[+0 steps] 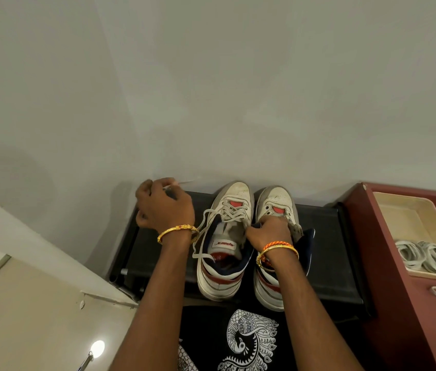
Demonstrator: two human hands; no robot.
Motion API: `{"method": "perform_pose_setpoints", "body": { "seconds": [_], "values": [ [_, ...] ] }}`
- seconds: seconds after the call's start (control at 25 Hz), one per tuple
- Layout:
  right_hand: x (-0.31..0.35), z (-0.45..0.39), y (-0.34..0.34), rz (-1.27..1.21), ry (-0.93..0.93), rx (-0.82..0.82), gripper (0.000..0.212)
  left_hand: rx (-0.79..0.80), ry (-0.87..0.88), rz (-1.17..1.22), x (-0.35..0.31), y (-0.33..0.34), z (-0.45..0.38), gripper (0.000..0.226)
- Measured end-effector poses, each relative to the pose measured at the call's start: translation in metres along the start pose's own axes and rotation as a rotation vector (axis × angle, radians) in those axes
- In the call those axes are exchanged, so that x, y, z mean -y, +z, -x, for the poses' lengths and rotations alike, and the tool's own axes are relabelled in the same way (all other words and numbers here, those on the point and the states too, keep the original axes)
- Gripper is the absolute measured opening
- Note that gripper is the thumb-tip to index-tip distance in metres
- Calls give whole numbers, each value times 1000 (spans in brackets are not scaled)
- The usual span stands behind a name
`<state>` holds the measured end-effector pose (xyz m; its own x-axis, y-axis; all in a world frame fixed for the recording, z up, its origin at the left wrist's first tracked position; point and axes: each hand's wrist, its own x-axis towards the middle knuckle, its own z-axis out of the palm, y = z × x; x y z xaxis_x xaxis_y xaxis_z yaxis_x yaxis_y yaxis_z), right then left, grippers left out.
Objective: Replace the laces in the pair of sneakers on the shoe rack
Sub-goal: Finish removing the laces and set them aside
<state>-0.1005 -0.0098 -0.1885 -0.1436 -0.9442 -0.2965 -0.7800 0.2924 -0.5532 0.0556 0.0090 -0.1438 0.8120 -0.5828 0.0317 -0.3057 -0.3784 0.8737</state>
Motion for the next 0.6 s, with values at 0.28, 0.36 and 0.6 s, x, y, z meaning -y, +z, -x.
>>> {"method": "perform_pose_setpoints", "body": {
  "seconds": [0.28, 0.36, 0.6],
  "values": [
    [29, 11, 3, 265, -428, -142, 28, 761, 162, -477, 19, -1, 4, 65],
    [35, 10, 9, 424, -461, -108, 25, 862, 176, -501, 25, 9, 9, 53],
    [36, 3, 18, 533, -429, -141, 26, 787, 164, -406, 31, 26, 14, 28]
  ]
}}
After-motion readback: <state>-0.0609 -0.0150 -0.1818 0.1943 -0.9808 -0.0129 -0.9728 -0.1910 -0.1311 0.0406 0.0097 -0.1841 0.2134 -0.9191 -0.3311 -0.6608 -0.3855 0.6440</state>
